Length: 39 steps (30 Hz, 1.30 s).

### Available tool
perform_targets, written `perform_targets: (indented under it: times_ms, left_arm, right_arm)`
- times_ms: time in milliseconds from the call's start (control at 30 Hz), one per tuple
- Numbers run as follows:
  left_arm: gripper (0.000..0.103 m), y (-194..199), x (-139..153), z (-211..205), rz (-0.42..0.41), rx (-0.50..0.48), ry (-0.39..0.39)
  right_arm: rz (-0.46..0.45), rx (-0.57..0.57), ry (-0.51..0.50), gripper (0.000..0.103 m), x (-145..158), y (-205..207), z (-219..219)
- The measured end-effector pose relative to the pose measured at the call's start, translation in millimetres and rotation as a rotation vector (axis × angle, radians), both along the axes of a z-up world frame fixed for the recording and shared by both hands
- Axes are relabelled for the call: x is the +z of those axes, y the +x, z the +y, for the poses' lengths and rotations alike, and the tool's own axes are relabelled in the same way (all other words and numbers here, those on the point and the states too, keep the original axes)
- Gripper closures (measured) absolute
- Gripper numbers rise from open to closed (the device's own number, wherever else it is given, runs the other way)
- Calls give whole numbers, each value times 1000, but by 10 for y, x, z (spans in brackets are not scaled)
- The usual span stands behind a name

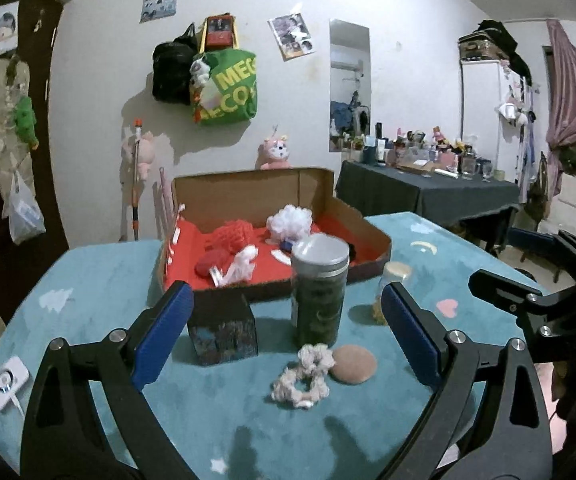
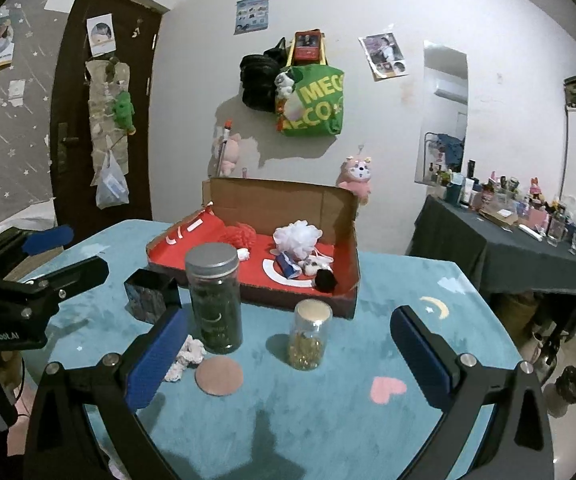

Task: Organize soft objects
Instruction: 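Withdraw both open tools from the box back toward the scrunchie and sponge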

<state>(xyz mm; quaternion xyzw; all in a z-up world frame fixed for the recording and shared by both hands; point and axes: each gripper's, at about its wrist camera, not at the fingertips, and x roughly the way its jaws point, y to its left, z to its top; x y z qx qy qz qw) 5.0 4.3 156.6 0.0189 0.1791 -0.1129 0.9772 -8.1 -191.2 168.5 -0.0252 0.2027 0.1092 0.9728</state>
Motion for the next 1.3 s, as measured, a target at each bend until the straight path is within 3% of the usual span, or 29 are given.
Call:
perform_targets:
  times_ms: [500,1000,1300]
  left_arm:
    - [7,46,-585,-40,123,32,7]
    - [7,156,-761,-67,188,30,24]
    - [7,383,-853,-48,284,-54,37]
  right_arm:
    - [108,-57,7,0,-612,78,20]
    - [186,-44,31,0,-823,197,15]
    - [307,136,80,0,-957,537,60]
